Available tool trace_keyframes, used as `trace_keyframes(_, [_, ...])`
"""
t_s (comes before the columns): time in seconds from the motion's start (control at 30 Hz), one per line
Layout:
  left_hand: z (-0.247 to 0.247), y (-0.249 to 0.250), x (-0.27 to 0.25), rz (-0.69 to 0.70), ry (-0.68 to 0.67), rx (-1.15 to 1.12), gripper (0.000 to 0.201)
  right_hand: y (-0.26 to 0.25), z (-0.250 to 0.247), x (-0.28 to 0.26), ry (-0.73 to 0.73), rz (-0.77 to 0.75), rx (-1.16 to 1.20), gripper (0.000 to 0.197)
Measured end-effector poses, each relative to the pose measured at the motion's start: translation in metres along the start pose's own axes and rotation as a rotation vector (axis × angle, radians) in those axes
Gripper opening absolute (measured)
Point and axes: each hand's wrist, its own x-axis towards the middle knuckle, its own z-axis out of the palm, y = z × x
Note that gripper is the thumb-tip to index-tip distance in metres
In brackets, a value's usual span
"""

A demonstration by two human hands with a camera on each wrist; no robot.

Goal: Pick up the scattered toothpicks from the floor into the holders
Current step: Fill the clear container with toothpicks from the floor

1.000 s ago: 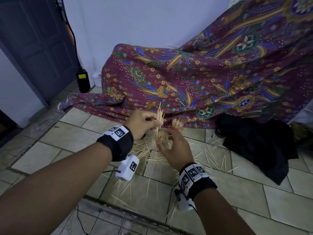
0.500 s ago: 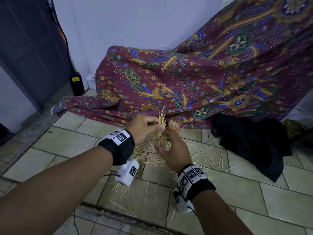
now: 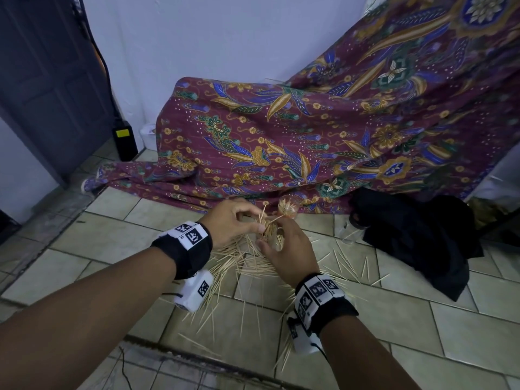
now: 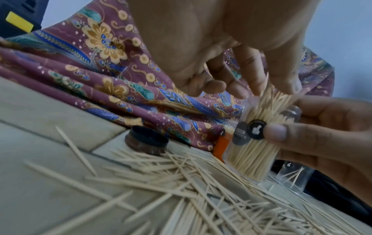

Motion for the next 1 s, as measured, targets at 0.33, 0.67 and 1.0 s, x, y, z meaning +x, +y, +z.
trace_keyframes(0.33, [0.003,0.013,0.004,0.063,-0.008,0.228,0.010,0.002,0.002,0.000,0.004,-0.026,-0.009,0.042])
trace_keyframes(0.67, [-0.005,0.019,0.006,0.118,-0.038,0.279,0.010,0.000,0.000,-0.001,0.021,-0.025,-0.025,0.051])
trace_keyframes(1.0, [-0.008,0.017,0.013,0.249,-0.041,0.393,0.022,0.004,0.002,0.000,0.019,-0.027,0.000,0.051])
